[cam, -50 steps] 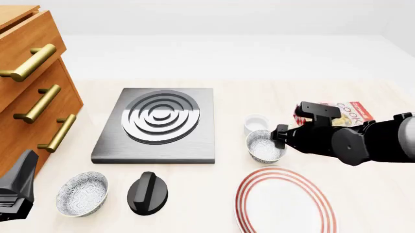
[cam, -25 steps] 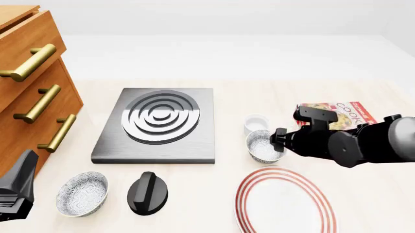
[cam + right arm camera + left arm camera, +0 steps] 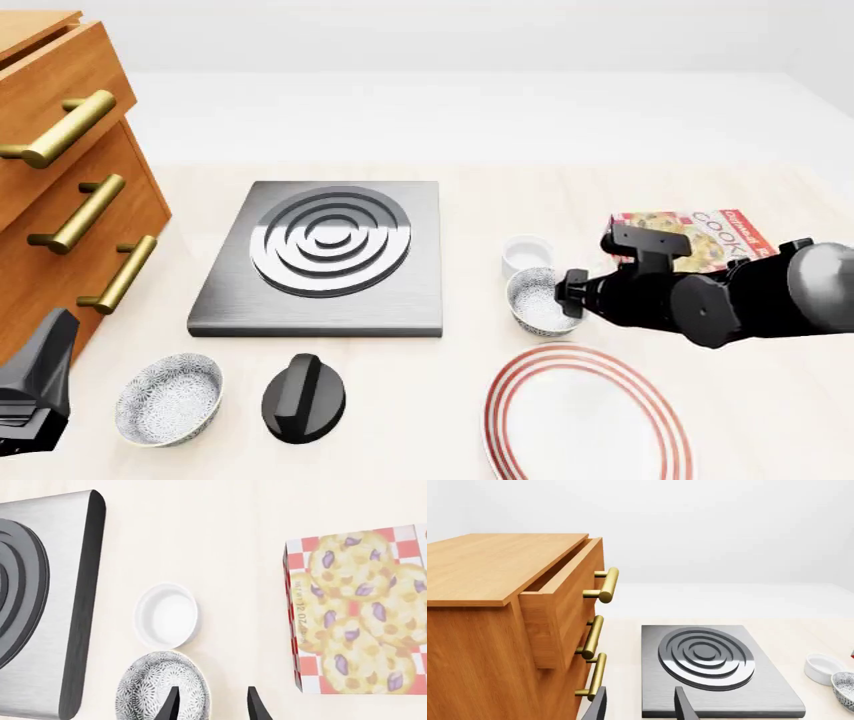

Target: Pick the akita bowl between the plate and the ramekin and place it on the plate.

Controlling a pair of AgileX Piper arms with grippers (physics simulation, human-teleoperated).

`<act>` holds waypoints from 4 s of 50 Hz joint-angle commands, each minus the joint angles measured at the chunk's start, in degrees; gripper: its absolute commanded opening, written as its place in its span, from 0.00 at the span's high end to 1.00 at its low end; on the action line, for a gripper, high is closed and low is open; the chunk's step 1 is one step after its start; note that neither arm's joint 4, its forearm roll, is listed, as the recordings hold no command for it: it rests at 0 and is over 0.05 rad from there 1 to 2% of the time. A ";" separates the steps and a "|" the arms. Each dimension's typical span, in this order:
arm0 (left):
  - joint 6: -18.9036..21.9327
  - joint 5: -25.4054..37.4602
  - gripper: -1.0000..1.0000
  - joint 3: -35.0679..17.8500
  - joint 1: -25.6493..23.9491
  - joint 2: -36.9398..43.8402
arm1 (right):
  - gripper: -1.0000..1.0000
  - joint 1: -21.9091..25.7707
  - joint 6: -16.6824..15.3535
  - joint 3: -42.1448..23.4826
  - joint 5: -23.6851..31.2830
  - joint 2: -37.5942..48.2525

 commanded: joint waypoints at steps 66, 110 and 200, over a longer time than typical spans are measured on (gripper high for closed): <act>0.00 0.00 0.00 0.00 0.00 0.00 | 1.00 4.93 -0.79 -2.44 33.33 -45.52; 0.00 0.00 0.00 0.00 0.00 0.00 | 1.00 11.58 -2.24 12.54 31.06 -51.24; 0.00 0.00 0.00 0.00 0.00 0.00 | 0.00 1.88 -4.11 -0.16 42.58 -59.73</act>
